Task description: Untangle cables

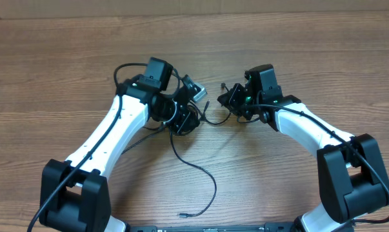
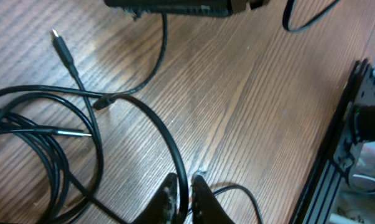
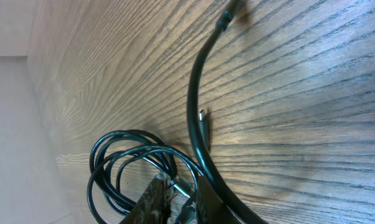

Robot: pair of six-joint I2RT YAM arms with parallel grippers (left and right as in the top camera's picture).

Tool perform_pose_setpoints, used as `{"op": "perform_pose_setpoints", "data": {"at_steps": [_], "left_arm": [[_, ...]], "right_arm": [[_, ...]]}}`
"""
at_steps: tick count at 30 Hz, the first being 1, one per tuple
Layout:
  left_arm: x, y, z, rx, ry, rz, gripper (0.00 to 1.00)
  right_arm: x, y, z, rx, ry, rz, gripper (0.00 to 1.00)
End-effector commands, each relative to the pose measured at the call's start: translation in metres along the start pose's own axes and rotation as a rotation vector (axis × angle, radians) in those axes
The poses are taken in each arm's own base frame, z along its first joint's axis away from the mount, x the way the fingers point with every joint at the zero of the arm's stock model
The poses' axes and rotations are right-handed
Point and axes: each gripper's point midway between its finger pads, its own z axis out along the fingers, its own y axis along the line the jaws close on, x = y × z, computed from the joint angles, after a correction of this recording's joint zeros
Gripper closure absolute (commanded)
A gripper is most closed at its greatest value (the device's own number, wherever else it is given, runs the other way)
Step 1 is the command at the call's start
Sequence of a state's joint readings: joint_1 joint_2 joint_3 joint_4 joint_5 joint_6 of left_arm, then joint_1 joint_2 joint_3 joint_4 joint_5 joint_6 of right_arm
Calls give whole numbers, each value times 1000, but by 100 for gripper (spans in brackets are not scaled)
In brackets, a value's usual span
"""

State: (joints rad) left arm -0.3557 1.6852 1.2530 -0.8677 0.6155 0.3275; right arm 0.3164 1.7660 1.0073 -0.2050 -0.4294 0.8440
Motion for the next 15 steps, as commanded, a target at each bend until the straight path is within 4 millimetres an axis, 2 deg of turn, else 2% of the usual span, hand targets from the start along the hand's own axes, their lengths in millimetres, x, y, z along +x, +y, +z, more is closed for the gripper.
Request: {"op": "perform_pose_setpoints", "data": {"at_steps": [1,2,4,7,10,15], "left_arm": [[8,8,4,-62,37,4,51],[9,11,4,-81,43,-11,39],[9,12,4,-88,42,-21,30],[2,11,-1,-91,27,-32,11],[-12,12,-9,-113,-4,-30,1],[-35,37,-31,-288,-51,-81,0]], "right_arm": [[-2,4,-7,-8,-19,-23,86],[-2,4,-7,-9,-19,-22,86],[-2,4,-7,-9,-19,-23,86],[-2,4,-7,-9,-19,-23,85],[-2,4,-6,-9,-19,-23,85],[-2,4,-7,-9,-19,-23,83]]}}
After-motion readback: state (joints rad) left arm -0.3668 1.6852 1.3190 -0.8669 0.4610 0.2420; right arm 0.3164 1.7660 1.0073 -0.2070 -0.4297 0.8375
